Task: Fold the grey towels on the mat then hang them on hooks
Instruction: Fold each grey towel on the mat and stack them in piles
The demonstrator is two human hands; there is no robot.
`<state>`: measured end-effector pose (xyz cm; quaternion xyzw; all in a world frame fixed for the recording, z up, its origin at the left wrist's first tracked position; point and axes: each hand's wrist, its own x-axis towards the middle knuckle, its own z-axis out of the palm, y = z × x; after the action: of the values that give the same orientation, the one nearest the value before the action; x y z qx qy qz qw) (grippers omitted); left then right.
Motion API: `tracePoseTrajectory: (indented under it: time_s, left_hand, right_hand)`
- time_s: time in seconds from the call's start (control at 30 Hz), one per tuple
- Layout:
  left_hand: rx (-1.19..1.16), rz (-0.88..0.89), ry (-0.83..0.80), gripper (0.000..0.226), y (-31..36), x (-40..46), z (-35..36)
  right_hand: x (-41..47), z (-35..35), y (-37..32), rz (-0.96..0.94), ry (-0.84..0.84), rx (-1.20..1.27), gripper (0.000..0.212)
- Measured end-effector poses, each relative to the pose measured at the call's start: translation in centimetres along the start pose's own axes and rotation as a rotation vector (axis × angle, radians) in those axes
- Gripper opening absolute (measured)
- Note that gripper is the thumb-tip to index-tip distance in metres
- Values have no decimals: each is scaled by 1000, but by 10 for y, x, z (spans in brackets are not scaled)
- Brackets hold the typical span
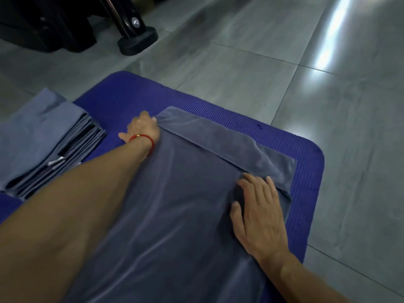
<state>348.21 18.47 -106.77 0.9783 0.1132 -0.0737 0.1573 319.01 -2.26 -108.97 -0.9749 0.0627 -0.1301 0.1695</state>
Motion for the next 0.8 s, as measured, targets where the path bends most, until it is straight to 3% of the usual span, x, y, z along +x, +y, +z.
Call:
tracePoseTrajectory:
  time_s: [0.13,0.23,0.33,0.43,0.57,0.8]
  left_hand:
    - [44,-61,2,41,-16,12,3]
    - [31,-6,85,39,-24,3,17]
    - [-19,135,236,35,-35,-10,23]
    - [33,340,286,39,-35,-21,24]
    - [212,614,235,50,-35,-18,29]
    - [204,442,81,59,-33,-12,31]
  right_hand:
    - [0,1,1,91,9,-54,49]
    - [0,4,2,124,-29,-144,54]
    - [0,6,1,211,-48,-218,61]
    - [0,8,2,350,-1,-209,66]
    - [-1,8,3,349,81,-118,60]
    - [2,9,5,500,94,-64,59]
